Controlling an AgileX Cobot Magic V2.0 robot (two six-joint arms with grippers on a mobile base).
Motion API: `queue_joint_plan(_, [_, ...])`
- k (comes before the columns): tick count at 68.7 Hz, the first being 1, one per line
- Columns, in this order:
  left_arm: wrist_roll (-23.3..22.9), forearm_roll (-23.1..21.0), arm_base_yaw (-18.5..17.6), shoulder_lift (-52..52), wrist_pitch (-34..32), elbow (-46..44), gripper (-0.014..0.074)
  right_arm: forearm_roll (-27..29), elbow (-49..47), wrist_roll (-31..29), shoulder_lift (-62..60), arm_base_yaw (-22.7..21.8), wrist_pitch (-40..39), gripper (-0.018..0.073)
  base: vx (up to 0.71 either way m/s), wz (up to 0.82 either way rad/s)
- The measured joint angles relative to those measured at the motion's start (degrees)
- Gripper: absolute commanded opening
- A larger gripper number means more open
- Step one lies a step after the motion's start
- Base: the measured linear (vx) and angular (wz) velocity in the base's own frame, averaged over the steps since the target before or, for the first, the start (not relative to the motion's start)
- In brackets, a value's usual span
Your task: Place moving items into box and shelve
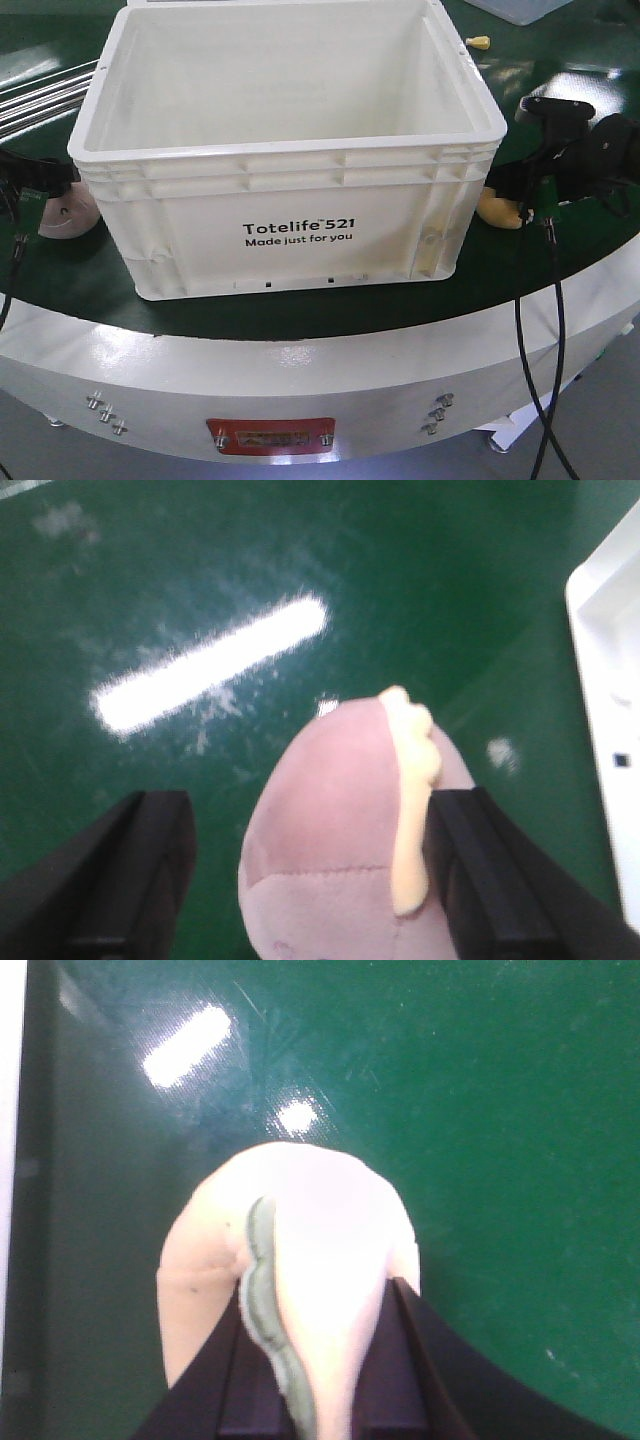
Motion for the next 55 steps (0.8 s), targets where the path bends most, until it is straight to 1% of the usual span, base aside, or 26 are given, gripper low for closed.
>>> queue_joint_plan(5, [0.0,-0.1,-0.2,1.4,-0.7,-0.1,0.0588,0.0,0.0,0.0,0.0,0.0,0.0,-0.0015,0.00,0.00])
queue_joint_plan(15, [-0.1,-0.3,-1.9,4.3,-2.6,-0.5,0.0571,0.0,0.0,0.0,0.0,0.0,0.0,-0.0015,0.00,0.00])
queue_joint_plan(22, [-0.1,-0.4,-3.3,5.9,-3.5,-0.7,0.0495,0.0,0.0,0.0,0.0,0.0,0.1,-0.0015,0.00,0.00])
queue_joint_plan(30, [-0.1,-0.4,-4.0,6.6,-3.9,-0.9,0.0302,0.0,-0.1,0.0,0.0,0.0,0.1,-0.0015,0.00,0.00])
queue_joint_plan(33, [-0.1,-0.4,-4.0,6.6,-3.9,-1.0,0.0201,0.0,-0.1,0.0,0.0,0.0,0.1,-0.0015,0.00,0.00])
queue_joint_plan(34, [-0.1,-0.4,-4.0,6.6,-3.9,-1.1,0.0184,0.0,-0.1,0.0,0.0,0.0,0.1,-0.0015,0.00,0.00])
queue_joint_plan(35, [-0.1,-0.4,-4.0,6.6,-3.8,-1.1,0.0131,0.0,-0.1,0.0,0.0,0.0,0.1,-0.0015,0.00,0.00])
queue_joint_plan(36, [-0.1,-0.4,-4.0,6.6,-3.8,-1.1,0.0113,0.0,-0.1,0.0,0.0,0.0,0.1,-0.0015,0.00,0.00])
queue_joint_plan(39, [-0.1,-0.4,-4.0,6.6,-3.7,-1.1,0.0012,0.0,-0.1,0.0,0.0,0.0,0.1,-0.0015,0.00,0.00])
queue_joint_plan(41, [-0.1,-0.4,-4.0,6.6,-3.7,-1.1,-0.0032,0.0,-0.1,0.0,0.0,0.0,0.1,-0.0015,0.00,0.00])
queue_joint_plan(55, [-0.1,-0.4,-4.0,6.6,-3.5,-1.1,-0.0029,-0.1,-0.1,0.0,0.0,0.0,0.1,-0.0015,0.00,0.00])
